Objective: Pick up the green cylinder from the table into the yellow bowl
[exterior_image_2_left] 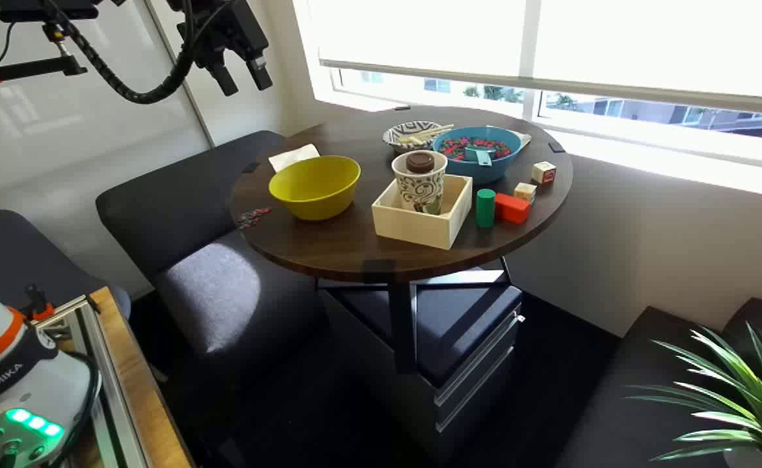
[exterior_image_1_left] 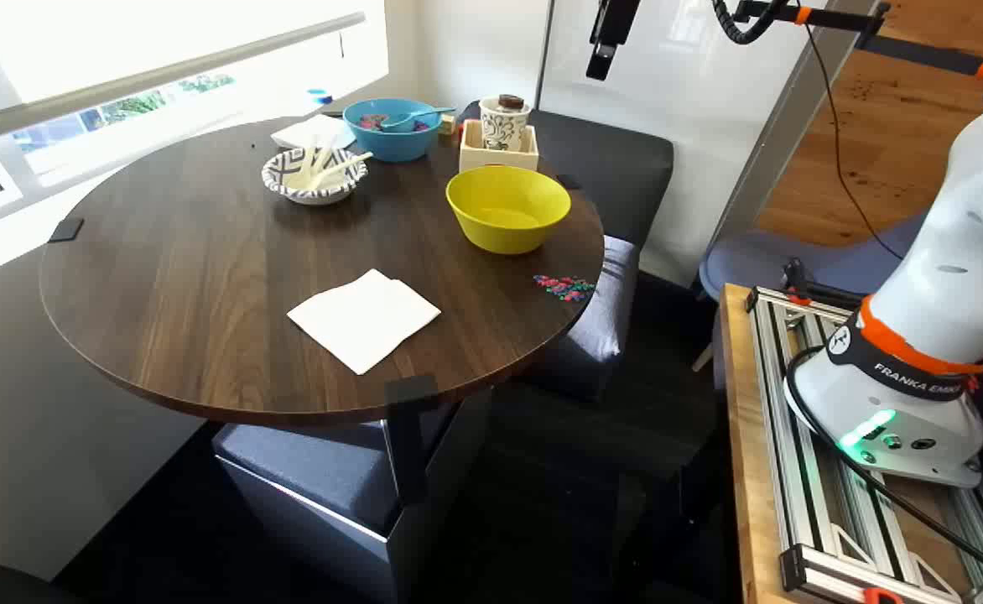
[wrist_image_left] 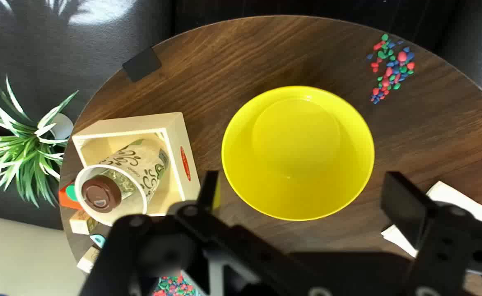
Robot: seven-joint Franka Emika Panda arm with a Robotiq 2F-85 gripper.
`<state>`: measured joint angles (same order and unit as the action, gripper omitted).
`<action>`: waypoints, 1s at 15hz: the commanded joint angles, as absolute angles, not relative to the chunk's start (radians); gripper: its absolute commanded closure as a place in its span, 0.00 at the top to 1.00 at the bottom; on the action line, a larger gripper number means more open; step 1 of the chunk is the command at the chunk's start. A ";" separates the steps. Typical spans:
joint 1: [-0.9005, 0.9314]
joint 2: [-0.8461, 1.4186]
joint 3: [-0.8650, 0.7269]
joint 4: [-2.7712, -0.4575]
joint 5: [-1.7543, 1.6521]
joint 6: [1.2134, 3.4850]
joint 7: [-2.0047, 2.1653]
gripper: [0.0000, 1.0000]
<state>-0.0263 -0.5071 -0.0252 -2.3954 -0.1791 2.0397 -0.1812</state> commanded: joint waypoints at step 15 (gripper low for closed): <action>-0.167 -0.018 -0.169 -1.836 -0.062 1.682 0.064 1.00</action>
<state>-0.1560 -0.1266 -0.1522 -1.9678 -0.1326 1.7833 0.0055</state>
